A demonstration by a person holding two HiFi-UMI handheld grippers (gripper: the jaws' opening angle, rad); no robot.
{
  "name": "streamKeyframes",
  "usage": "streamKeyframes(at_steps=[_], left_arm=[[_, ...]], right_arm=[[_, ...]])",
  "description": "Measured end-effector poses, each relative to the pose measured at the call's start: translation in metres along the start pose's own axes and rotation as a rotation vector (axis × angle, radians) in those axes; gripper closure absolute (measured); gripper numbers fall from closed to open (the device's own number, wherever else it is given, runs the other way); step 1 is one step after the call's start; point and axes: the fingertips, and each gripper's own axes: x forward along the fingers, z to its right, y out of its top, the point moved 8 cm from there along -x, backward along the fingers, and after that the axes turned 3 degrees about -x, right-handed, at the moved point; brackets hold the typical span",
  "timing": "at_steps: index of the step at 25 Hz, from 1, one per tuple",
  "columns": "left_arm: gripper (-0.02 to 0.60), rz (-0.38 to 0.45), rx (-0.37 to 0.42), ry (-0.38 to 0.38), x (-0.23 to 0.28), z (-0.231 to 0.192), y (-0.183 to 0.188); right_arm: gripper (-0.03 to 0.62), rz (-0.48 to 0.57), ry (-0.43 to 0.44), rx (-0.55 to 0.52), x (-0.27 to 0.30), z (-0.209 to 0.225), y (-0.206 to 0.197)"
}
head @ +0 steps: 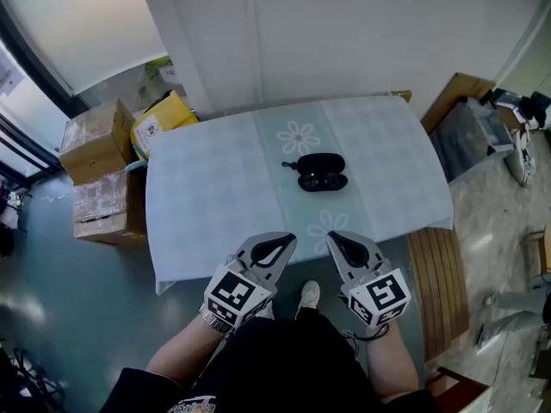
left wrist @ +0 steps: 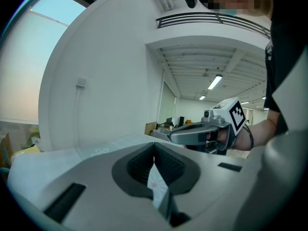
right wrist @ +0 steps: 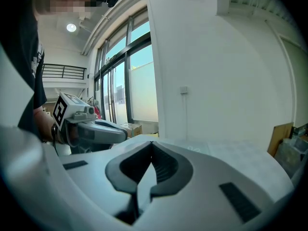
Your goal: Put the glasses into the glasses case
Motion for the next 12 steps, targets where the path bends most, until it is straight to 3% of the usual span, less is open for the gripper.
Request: streamKeyframes(at_steps=[12], left_arm=[[0.554, -0.001, 0.023, -0.054, -0.016, -0.001, -0.002]], right_arm=[[0.571, 0.011, -0.046, 0.017, -0.004, -0.023, -0.001]])
